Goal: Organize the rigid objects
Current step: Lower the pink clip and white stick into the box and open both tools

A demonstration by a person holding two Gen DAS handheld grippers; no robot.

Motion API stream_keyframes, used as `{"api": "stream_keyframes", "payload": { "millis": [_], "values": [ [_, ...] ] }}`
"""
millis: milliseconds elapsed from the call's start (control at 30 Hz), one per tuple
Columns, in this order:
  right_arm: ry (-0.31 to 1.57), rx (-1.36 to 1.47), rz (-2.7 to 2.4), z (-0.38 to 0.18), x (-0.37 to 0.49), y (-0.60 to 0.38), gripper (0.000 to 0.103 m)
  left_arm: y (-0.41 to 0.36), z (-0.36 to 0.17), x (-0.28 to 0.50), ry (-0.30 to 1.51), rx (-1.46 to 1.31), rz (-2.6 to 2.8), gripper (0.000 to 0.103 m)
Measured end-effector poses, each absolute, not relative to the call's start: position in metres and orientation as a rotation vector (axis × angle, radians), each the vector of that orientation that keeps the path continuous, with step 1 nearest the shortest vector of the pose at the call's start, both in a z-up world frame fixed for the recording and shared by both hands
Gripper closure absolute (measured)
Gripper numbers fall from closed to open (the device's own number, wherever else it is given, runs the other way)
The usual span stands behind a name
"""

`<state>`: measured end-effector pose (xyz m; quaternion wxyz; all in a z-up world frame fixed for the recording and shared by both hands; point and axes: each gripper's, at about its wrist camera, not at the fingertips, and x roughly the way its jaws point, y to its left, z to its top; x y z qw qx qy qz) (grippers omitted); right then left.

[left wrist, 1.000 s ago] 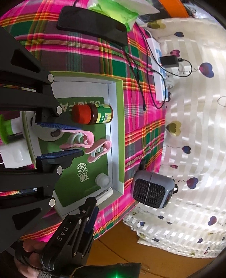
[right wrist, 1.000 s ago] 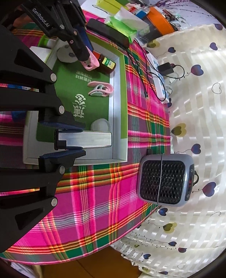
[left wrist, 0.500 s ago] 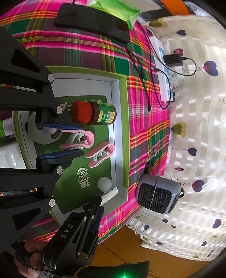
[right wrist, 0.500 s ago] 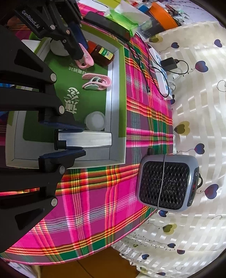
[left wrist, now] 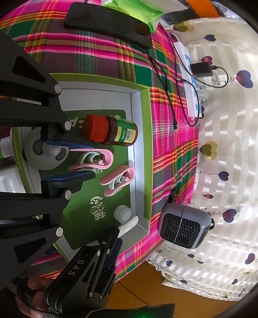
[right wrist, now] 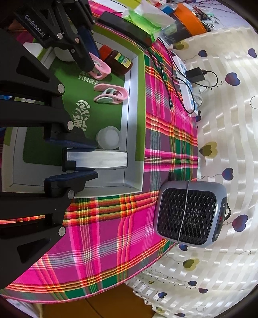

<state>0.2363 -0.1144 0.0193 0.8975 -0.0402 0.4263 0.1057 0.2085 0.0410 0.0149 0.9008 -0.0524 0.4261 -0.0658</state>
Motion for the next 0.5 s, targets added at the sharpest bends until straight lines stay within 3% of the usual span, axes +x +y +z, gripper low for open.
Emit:
{"api": "stream_keyframes", "payload": {
  "millis": [500],
  "values": [
    [0.882, -0.078, 0.224, 0.0189, 0.2363, -0.1128, 0.079, 0.0388, 0.0121, 0.2105, 0.892, -0.090, -0.135, 0.068]
  ]
}}
